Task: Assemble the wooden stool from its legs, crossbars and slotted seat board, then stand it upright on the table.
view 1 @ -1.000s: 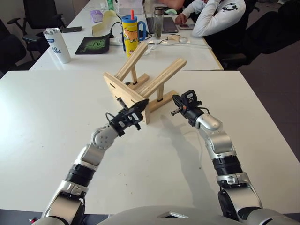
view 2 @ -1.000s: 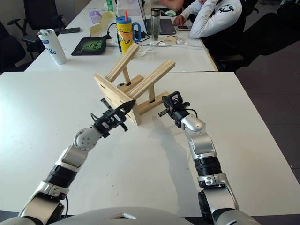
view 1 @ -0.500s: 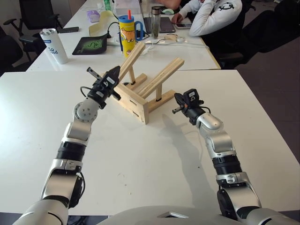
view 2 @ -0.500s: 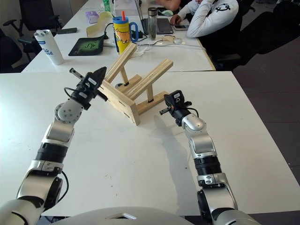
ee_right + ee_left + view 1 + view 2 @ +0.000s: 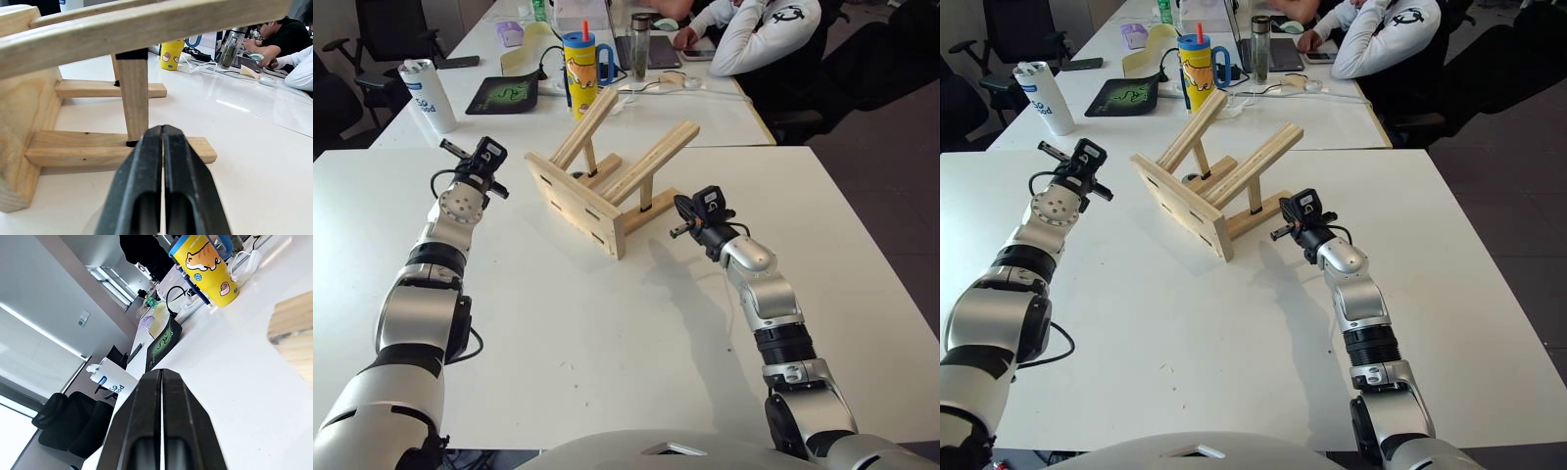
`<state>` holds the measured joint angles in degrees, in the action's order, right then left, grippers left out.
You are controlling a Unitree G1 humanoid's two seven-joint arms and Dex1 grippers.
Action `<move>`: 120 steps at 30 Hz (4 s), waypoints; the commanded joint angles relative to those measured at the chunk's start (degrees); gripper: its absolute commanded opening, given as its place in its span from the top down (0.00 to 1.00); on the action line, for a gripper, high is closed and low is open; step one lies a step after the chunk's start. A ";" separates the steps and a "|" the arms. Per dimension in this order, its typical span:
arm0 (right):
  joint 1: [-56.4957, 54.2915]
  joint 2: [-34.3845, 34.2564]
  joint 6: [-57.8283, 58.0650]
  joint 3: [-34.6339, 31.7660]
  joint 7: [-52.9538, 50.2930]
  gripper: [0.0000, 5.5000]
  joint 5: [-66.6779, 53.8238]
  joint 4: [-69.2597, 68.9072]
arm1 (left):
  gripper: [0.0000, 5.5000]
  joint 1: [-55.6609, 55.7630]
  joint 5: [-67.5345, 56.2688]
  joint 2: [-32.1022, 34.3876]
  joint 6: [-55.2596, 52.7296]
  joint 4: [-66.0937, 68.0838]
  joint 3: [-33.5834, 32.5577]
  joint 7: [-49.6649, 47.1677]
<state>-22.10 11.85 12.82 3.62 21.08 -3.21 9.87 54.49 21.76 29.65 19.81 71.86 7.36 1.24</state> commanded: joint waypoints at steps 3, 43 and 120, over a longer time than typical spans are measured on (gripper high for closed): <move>-0.79 -0.28 0.84 0.61 0.71 1.00 -0.21 -0.34 | 1.00 3.08 4.36 -1.58 1.70 3.49 4.76 0.56; -29.84 -5.14 17.77 8.57 1.73 1.00 2.81 18.37 | 1.00 -5.55 5.52 -8.47 21.66 -9.49 12.80 5.91; -14.96 4.65 -7.70 -11.13 1.23 1.00 -4.80 31.67 | 1.00 -37.68 -8.93 -4.58 0.99 -45.87 -5.29 6.43</move>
<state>-38.11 14.86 6.54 -4.93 25.81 -7.95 41.83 18.76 13.08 22.87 21.87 26.55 4.04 8.51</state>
